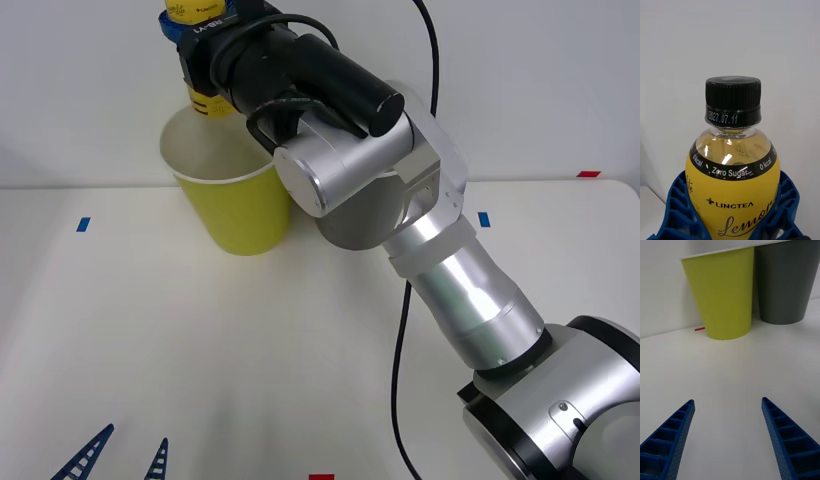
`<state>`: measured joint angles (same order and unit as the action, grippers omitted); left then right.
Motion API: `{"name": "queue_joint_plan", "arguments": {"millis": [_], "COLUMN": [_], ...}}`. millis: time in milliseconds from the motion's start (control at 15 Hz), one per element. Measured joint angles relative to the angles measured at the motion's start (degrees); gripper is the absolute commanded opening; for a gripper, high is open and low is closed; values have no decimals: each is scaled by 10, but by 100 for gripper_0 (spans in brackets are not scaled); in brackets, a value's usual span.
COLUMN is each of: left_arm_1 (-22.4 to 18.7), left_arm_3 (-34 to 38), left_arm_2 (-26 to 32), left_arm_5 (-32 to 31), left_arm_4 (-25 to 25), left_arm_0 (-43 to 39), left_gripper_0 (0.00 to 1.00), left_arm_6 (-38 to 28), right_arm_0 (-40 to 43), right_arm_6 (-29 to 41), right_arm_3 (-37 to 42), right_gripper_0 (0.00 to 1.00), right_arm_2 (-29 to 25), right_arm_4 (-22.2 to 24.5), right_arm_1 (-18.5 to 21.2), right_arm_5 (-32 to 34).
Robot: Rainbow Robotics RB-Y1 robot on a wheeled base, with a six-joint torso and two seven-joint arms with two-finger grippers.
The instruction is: Put cans in the gray bin and PET bottles in the light green bin.
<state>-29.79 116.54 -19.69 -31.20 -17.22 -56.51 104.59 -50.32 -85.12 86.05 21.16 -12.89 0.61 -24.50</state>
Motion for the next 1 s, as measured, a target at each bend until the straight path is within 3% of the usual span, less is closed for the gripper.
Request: {"name": "queue_joint_plan", "arguments": {"millis": [67, 133, 200, 733, 1000], "left_arm_1": [0, 0, 0, 0, 0], "left_arm_3": [0, 0, 0, 0, 0], "left_arm_2": [0, 0, 0, 0, 0], "left_arm_5": [0, 0, 0, 0, 0], "left_arm_4": [0, 0, 0, 0, 0], "left_arm_0": [0, 0, 0, 0, 0], "left_gripper_0": [60, 61, 60, 60, 61], "left_arm_6": [0, 0, 0, 0, 0], "right_arm_0": [0, 0, 0, 4, 77], "right_arm_6": [0, 0, -1, -3, -6], "right_arm_3": [0, 0, 0, 6, 106], "right_gripper_0": [73, 94, 100, 100, 100], "right_arm_2": [0, -1, -2, 1, 25], "right_arm_4": [11, 17, 19, 14, 12], "right_arm_1": [-1, -2, -4, -14, 29], "right_arm_5": [0, 0, 3, 25, 28]}}
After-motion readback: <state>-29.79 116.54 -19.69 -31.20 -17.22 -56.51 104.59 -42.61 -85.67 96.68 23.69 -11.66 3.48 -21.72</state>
